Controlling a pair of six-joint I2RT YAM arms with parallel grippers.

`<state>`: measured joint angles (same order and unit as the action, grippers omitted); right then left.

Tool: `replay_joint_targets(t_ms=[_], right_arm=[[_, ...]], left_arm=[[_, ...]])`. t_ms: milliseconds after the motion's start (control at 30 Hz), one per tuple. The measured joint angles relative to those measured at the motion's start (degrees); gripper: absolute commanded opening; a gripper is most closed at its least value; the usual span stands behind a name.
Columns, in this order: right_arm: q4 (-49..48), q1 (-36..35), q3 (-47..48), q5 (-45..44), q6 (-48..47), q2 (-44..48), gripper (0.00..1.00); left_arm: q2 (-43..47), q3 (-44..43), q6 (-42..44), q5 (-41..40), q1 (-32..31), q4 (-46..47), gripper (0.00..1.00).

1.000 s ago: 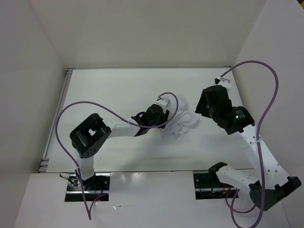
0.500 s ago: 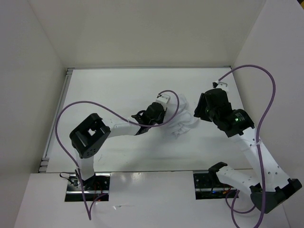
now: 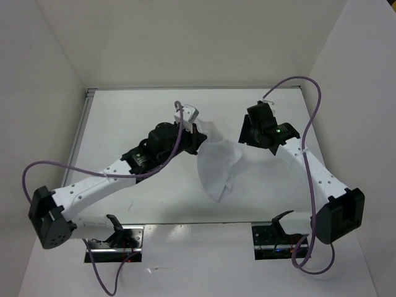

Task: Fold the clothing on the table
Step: Flatten the skirt out

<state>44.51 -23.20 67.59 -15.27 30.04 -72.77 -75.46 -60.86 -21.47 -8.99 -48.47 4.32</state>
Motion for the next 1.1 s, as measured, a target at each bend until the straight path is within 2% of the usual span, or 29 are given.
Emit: replay_joint_targets(t_ms=[67, 167, 367, 467, 533, 633, 767, 867, 967, 1100], right_arm=[[-1.5, 0.0, 1.0, 0.3, -0.2, -1.9, 0.61], [-3.0, 0.3, 1.5, 0.6, -0.3, -2.6, 0.61], [-3.4, 0.6, 1.5, -1.9, 0.4, -1.2, 0.62], [-3.3, 1.1, 1.5, -3.6, 0.6, 1.1, 0.62], [-3.1, 1.8, 1.4, -5.2, 0.7, 3.1, 0.62], [-3.0, 3.1, 1.2, -7.4, 1.2, 6.2, 0.63], [-3.0, 5.7, -0.2, -8.9, 1.4, 10.3, 0.64], [-3.0, 6.9, -0.2, -9.2, 1.4, 10.9, 0.64], [-3.1, 7.0, -0.3, -8.7, 1.4, 10.1, 0.64], [-3.3, 7.0, -0.5, -6.8, 1.4, 8.3, 0.64]], left_arm=[[4.1, 0.0, 0.1, 2.1, 0.0, -1.4, 0.0], [2.1, -2.8, 0.6, 5.5, 0.0, -5.0, 0.0], [-19.4, -15.1, 2.2, 16.7, -1.3, -10.2, 0.0], [-25.7, -20.9, 3.0, 20.2, -3.7, -13.5, 0.0], [-25.9, -23.1, 3.5, 22.8, -5.3, -14.8, 0.0], [-20.0, -22.3, 3.5, 25.3, -6.9, -13.6, 0.0], [-5.4, -17.0, 3.1, 21.3, -6.8, -13.3, 0.0], [1.3, -13.7, 1.9, 15.6, -6.3, -12.2, 0.0], [1.6, -10.0, 0.4, 11.1, -5.1, -11.5, 0.0], [-7.4, -5.7, -1.7, 7.1, -1.5, -11.2, 0.0]])
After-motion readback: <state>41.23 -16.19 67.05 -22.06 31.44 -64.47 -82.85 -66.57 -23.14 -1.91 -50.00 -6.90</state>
